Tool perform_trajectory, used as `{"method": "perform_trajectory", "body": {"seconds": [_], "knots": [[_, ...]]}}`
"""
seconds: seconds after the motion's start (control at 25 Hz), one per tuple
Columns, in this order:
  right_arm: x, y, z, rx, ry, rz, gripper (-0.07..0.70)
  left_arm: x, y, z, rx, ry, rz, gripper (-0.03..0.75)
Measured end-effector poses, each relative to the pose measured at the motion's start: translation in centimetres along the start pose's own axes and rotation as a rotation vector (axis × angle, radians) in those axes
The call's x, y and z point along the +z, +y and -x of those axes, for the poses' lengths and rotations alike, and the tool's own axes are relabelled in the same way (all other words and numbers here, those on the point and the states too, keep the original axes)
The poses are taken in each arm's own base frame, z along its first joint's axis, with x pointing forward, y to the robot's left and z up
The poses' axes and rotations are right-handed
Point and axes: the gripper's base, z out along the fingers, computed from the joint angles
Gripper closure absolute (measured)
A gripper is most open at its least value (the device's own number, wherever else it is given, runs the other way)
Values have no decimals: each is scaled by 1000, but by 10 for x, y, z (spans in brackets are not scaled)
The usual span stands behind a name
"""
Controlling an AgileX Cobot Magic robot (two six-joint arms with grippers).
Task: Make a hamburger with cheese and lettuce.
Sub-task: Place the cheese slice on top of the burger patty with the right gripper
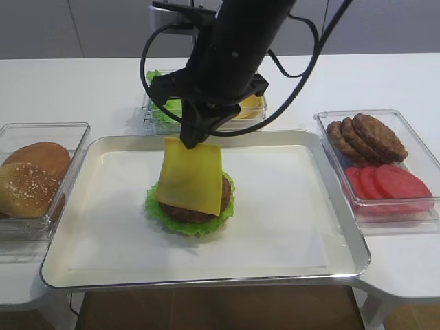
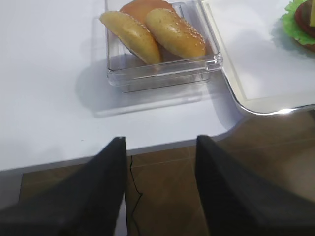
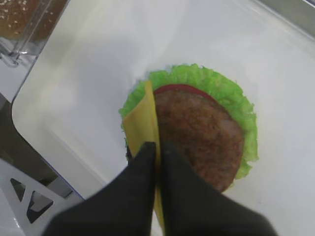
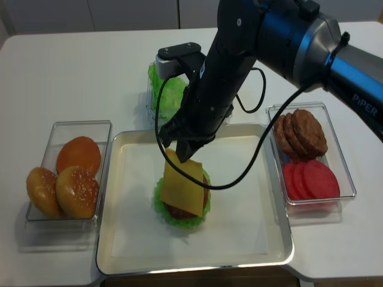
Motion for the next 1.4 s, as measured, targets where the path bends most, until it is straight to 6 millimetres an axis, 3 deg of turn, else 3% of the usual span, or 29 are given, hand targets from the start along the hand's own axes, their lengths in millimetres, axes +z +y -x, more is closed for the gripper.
{"method": "perform_trajectory", "body": {"seconds": [1.08,1.4], "knots": [[0,-4,-2,9,19,-47,582,0,0,0,0,0,0,373],[0,-4,-2,18,19,-49,419,0,0,0,0,0,0,373]]}}
